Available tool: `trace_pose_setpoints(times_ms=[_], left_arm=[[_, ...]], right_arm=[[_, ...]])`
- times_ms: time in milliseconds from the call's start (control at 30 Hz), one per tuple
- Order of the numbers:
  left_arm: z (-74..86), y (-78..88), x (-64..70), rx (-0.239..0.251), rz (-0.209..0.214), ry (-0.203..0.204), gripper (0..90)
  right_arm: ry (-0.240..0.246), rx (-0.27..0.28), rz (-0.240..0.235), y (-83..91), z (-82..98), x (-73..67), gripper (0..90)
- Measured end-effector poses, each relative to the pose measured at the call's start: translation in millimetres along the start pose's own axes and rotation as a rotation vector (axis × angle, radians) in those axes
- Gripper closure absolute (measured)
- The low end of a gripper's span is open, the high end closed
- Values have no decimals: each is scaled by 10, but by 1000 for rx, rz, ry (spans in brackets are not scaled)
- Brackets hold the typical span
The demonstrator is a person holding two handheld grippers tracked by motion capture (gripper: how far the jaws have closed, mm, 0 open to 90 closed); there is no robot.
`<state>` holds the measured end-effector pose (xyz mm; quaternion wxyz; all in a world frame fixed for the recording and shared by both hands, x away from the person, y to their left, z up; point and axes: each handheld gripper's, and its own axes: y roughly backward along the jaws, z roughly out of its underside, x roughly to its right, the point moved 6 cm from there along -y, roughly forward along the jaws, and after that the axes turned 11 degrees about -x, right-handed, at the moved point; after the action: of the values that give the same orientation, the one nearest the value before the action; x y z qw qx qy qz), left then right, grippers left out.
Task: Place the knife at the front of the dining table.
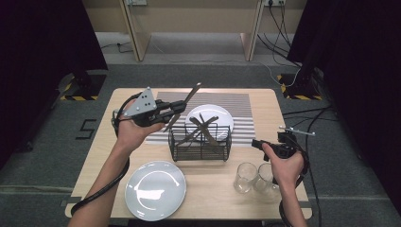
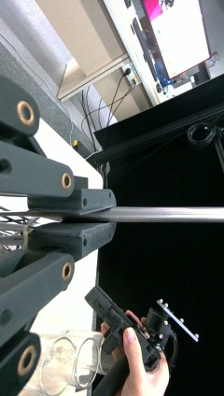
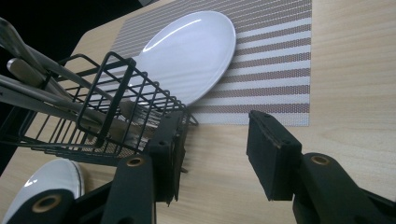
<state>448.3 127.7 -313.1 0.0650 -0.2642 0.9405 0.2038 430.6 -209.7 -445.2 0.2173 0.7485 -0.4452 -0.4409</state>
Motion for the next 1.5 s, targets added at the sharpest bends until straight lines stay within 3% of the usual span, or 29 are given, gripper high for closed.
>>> trace_pose_setpoints(times_ms=[1500], left_arm=[[321, 269, -196, -39, -79, 61, 830]], right_arm=[[-1, 3, 1, 7, 1, -7, 559]])
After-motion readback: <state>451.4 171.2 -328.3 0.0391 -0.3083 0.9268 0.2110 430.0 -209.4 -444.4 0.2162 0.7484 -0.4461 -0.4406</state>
